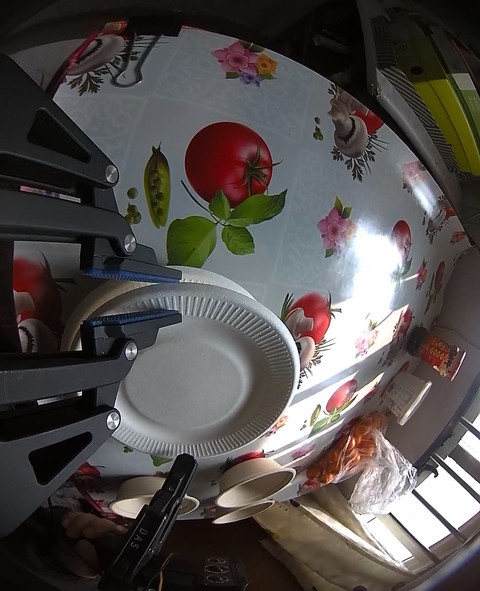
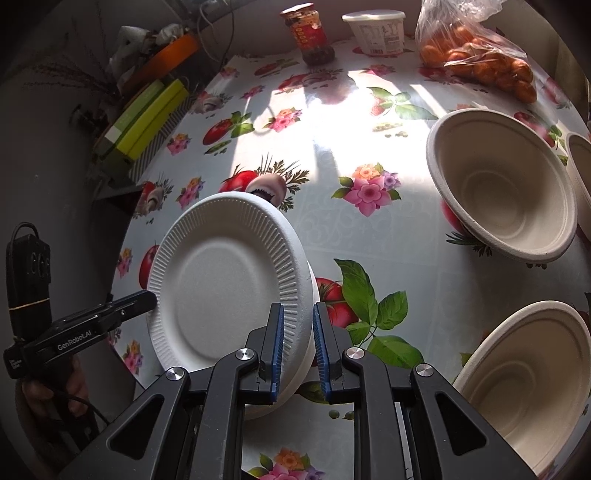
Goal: Organize plates and bowls
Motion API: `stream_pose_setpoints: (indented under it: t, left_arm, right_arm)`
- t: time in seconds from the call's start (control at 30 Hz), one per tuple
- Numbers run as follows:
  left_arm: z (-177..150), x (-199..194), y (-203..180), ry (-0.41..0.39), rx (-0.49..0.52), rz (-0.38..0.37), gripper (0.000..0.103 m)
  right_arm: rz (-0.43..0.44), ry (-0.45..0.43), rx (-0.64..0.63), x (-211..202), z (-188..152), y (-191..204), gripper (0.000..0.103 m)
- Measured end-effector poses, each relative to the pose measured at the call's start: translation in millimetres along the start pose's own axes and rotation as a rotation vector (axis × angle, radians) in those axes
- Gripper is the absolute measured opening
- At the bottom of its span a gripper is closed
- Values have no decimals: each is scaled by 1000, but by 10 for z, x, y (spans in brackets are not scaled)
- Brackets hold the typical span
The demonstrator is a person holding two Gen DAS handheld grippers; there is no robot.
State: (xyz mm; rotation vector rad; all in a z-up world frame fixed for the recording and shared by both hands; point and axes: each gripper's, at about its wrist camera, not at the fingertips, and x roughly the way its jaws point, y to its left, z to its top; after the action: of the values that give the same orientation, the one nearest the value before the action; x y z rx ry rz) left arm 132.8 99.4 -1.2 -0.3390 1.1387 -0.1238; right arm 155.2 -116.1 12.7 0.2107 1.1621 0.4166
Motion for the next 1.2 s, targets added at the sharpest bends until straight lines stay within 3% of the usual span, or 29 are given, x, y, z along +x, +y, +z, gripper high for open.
stream_pose_setpoints:
  t: [1.0,1.2]
  left_arm:
    - [-44,102,-48,3,35,46,17]
    - [-48,103,-61,-1,37,40,25]
  right_arm:
    - [-25,15,-13,84,-28,-1,17]
    - [-25,14,-17,80,-29,6,17]
